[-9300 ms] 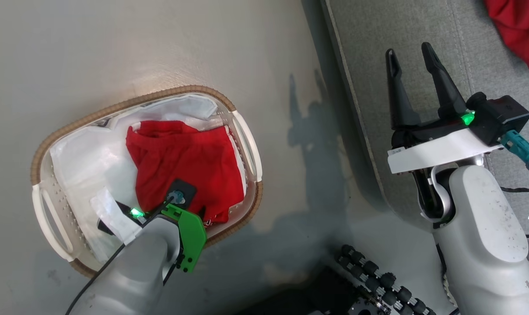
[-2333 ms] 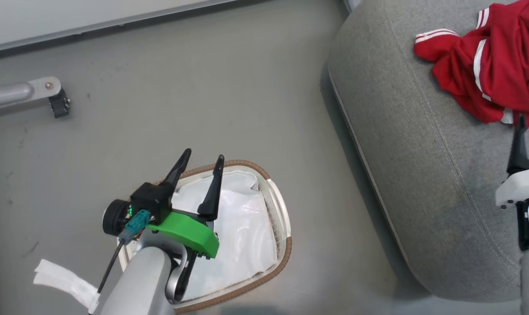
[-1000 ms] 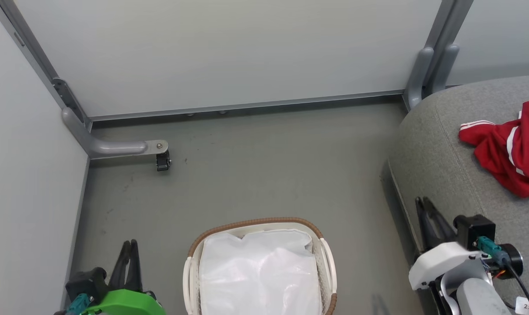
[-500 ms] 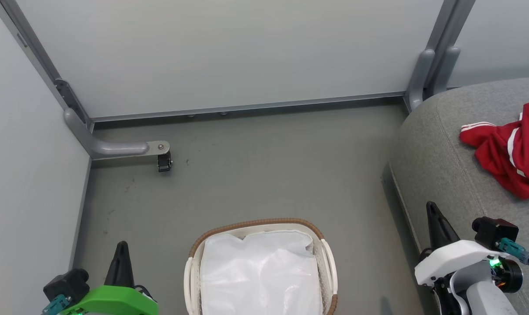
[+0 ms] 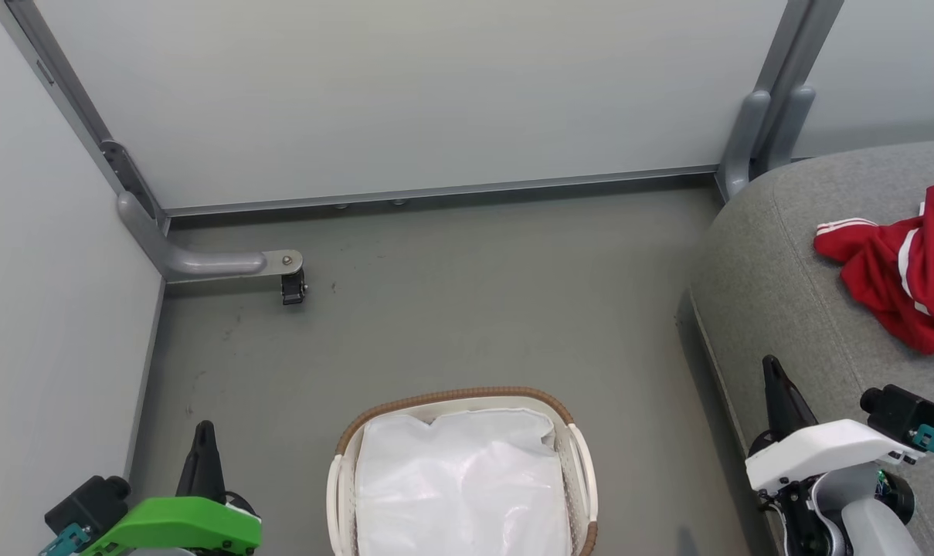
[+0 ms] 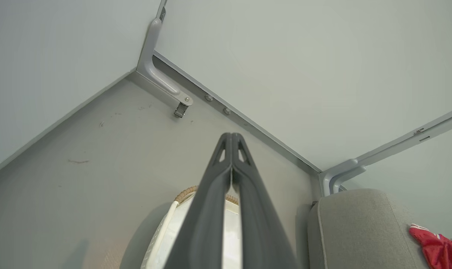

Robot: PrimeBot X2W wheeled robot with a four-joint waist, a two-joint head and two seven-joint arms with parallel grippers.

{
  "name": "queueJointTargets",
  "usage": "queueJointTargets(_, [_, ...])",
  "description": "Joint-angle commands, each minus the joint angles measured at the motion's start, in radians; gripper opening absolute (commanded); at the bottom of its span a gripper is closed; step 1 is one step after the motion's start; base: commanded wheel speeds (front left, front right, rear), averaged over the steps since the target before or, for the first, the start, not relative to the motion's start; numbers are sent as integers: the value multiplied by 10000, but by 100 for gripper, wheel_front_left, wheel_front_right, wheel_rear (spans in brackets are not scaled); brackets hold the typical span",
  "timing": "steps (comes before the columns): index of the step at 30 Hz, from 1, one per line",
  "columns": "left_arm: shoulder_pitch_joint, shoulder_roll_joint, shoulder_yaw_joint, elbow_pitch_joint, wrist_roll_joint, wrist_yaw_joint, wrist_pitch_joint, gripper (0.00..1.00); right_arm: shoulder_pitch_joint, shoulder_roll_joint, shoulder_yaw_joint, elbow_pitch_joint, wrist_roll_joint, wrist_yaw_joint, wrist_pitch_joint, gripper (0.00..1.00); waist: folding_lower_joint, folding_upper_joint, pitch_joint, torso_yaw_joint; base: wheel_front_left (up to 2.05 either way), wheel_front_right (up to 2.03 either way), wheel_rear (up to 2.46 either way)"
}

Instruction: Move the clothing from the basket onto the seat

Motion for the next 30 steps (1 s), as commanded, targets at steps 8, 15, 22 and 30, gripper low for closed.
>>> queueJointTargets(8, [-308, 59, 155, -340, -1271, -56, 333, 0, 7, -85, -75, -373, 1483, -1, 346, 0, 1, 0, -29, 29, 0, 0, 0])
queueJointTargets(15, [-356, 65, 231, -474, -2082, -62, 569, 0, 72, -94, -110, -510, 2426, -1, 576, 0, 1, 0, -52, 52, 0, 0, 0])
queueJointTargets(22, [-389, 71, 305, -605, -2876, -70, 796, 0, 128, -103, -145, -642, 3334, -2, 801, 0, 1, 0, -75, 75, 0, 0, 0])
queueJointTargets(30, [-423, 77, 386, -732, -3704, -80, 1032, 0, 179, -113, -182, -777, 4285, -2, 1037, 0, 1, 0, -101, 102, 0, 0, 0])
